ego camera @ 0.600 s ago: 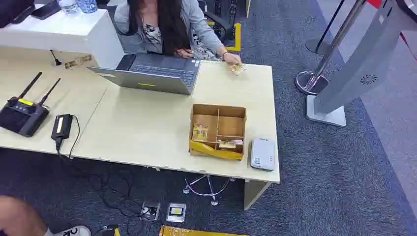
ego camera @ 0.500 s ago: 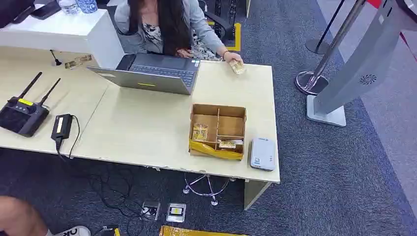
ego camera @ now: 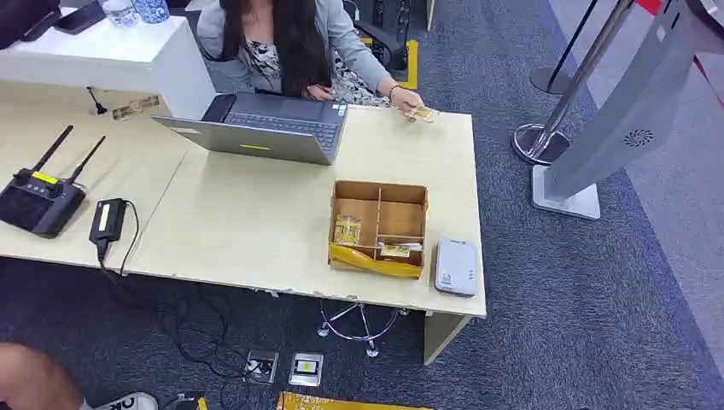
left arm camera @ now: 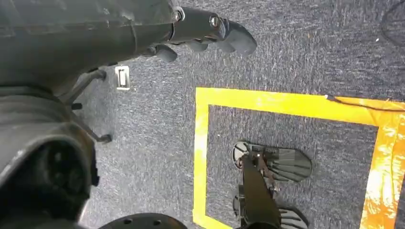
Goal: Pass the card to the sensor for recognition and then transmit it.
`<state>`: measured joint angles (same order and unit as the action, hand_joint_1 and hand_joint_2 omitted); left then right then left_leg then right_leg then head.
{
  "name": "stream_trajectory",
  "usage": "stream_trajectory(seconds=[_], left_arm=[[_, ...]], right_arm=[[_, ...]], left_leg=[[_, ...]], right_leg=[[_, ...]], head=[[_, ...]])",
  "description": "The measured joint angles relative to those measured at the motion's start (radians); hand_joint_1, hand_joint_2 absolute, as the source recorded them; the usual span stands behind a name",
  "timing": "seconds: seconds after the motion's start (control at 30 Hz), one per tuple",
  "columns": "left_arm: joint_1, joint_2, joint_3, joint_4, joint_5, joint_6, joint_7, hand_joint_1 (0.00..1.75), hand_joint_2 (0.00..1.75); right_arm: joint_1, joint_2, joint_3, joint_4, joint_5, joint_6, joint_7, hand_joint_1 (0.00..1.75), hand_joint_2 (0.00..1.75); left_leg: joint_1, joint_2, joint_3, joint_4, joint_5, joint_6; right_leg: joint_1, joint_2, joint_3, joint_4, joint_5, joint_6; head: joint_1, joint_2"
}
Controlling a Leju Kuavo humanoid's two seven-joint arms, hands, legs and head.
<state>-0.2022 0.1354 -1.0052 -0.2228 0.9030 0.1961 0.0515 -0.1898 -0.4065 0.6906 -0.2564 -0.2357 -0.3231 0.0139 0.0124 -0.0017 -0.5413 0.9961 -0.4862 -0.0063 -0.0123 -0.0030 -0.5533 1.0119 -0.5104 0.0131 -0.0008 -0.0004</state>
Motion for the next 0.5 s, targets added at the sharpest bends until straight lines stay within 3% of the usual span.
stream_trajectory(seconds=[0.17,0.33,0.4,0.5], left_arm=[[0.006,0.003,0.000,0.000,0.001,0.001,-0.008,0.00,0.00],[0.013,0.006,0.000,0.000,0.000,0.000,-0.009,0.00,0.00],[0.013,0.006,0.000,0.000,-0.002,0.001,-0.009,0.00,0.00],[0.013,0.006,0.000,0.000,-0.003,0.006,-0.009,0.00,0.00]], right_arm=[[-0.099,-0.086,-0.047,-0.024,0.027,-0.029,-0.036,0.00,1.75],[-0.174,-0.138,-0.064,-0.084,0.119,-0.094,-0.025,0.00,1.75],[-0.211,-0.168,-0.065,-0.149,0.204,-0.125,0.022,0.00,1.75],[-0.259,-0.205,-0.064,-0.266,0.438,-0.145,0.161,0.00,1.75]], left_leg=[[-0.001,0.000,0.000,0.000,0.002,0.002],[-0.001,0.000,-0.001,0.000,0.004,0.002],[-0.001,-0.001,-0.001,0.000,0.004,0.003],[-0.001,-0.001,-0.002,0.000,0.006,0.002]], right_leg=[[-0.001,0.000,0.000,0.000,0.002,0.002],[-0.001,-0.001,0.000,0.000,0.003,0.002],[-0.001,-0.002,0.000,0.000,0.004,0.002],[-0.001,-0.002,0.000,0.001,0.005,0.001]], head=[[0.000,0.000],[-0.001,0.000],[0.000,0.000],[0.000,0.000]])
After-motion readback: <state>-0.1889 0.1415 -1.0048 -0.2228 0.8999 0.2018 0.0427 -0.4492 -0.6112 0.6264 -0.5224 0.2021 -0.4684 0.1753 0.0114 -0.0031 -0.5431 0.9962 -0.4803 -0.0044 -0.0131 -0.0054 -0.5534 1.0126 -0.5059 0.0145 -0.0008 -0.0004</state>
